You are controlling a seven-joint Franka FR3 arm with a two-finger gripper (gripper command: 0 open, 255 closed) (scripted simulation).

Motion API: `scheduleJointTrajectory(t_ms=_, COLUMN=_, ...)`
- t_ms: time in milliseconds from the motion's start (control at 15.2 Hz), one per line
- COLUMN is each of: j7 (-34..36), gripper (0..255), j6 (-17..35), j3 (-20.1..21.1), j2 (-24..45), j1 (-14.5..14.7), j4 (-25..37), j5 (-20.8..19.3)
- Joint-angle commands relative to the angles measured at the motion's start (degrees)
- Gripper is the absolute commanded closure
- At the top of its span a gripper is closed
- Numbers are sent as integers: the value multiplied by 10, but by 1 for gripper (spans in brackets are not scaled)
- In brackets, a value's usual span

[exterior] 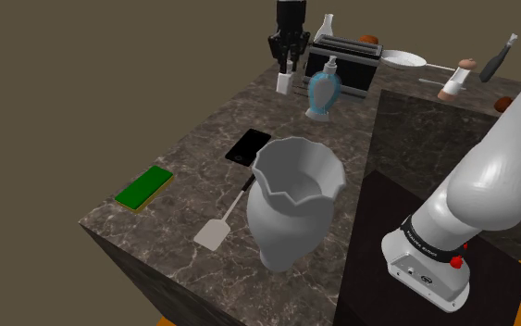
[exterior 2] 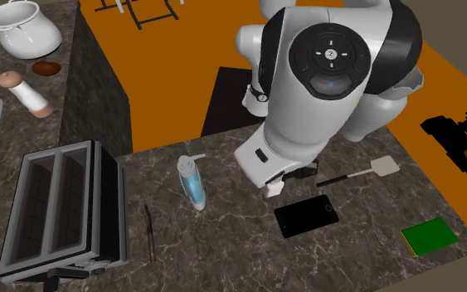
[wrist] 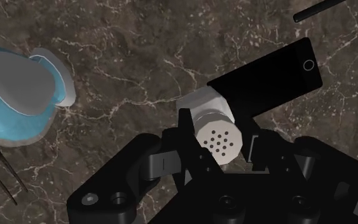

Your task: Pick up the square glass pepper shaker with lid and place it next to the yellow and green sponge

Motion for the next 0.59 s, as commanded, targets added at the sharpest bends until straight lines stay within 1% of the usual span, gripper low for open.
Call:
scheduleJointTrajectory(t_ms=0, j7=27, gripper=255, j6=1, j3=13, j2=9, j1=14, j4=8, j5=3)
scheduleJointTrajectory(t_ms=264, j7=78, gripper=255, j6=-4, j3=37, j2=35, j1=41, j4=42, j5=7)
scheduleJointTrajectory(t_ms=528, j7=129, gripper=255, j6=-13, j3=59, j2=70, j1=70, j4=88, j5=7)
